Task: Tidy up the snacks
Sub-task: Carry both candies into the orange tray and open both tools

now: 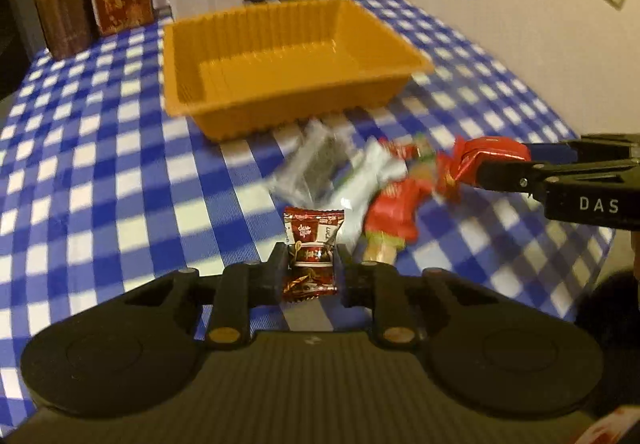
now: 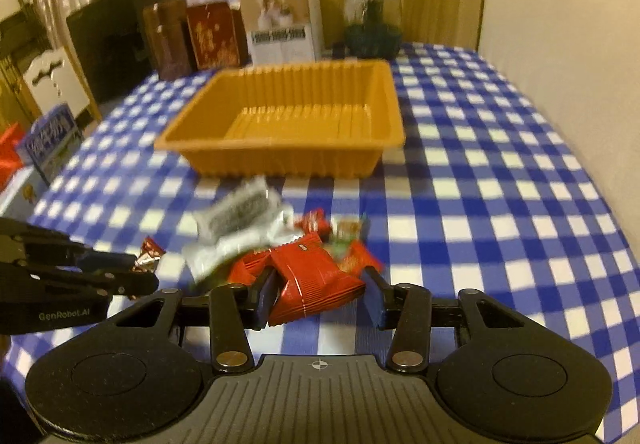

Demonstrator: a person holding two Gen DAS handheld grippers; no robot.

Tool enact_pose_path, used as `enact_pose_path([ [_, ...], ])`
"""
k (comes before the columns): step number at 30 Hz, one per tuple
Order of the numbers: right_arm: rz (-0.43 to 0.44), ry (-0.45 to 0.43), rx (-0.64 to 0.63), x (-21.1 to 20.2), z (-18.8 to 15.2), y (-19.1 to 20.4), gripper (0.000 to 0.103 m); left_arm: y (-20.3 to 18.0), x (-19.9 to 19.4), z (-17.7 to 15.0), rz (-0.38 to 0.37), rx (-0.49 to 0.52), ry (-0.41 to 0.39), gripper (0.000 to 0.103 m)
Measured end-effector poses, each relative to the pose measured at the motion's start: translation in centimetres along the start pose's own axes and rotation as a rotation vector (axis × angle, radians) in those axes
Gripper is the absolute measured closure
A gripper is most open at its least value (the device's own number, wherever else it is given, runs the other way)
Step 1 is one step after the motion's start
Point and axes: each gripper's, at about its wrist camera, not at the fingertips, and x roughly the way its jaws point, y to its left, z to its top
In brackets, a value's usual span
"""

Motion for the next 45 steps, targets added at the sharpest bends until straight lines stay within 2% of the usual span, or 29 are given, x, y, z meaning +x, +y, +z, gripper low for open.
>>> enact_pose_path([
  [8,0.009,-0.11,0.024,1.6,6.5,-0.6,0.057,2.1,0.2,6.1,0.012,-0.077,-0.08,0.082],
  [13,0.009,-0.129,0.046,4.5,9.9,-1.4,0.057,3.5,1.5,9.7,0.039,-0.1,-0.112,0.082],
  [18,0.008,-0.117,0.062,7.4,11.5,-2.2,0.057,5.1,3.5,12.3,0.053,-0.112,-0.112,0.082],
  [24,0.009,-0.09,0.087,10.1,11.8,-2.6,0.057,5.8,5.3,13.4,0.071,-0.116,-0.12,0.081],
  [25,0.009,-0.087,0.089,10.3,11.7,-2.6,0.057,5.8,5.6,13.5,0.085,-0.117,-0.123,0.078],
  [26,0.009,-0.084,0.093,10.6,11.7,-2.7,0.057,6.0,5.8,13.6,0.094,-0.12,-0.12,0.068],
  [27,0.01,-0.082,0.094,10.7,11.7,-2.7,0.057,6.1,5.8,13.5,0.095,-0.126,-0.121,0.065],
  [33,0.01,-0.073,0.095,11.4,11.5,-2.6,0.057,6.6,5.2,12.6,0.089,-0.138,-0.131,0.065],
  [35,0.011,-0.074,0.099,11.6,11.5,-2.6,0.057,6.8,4.9,12.2,0.089,-0.149,-0.136,0.06],
  [37,0.01,-0.079,0.101,11.7,11.6,-2.5,0.057,6.7,4.4,11.9,0.093,-0.151,-0.147,0.06],
  [42,0.042,-0.097,0.127,12.1,12.2,-2.5,0.056,6.8,3.5,11.3,0.095,-0.163,-0.163,0.06],
  [43,0.06,-0.094,0.135,12.3,12.4,-2.7,0.051,6.8,3.3,11.1,0.098,-0.161,-0.163,0.06],
  [44,0.068,-0.087,0.148,12.5,12.5,-2.8,0.032,6.7,3.1,10.9,0.101,-0.157,-0.165,0.06],
  [45,0.065,-0.086,0.168,12.5,12.6,-3.0,0.023,6.7,2.9,10.7,0.102,-0.155,-0.167,0.06],
])
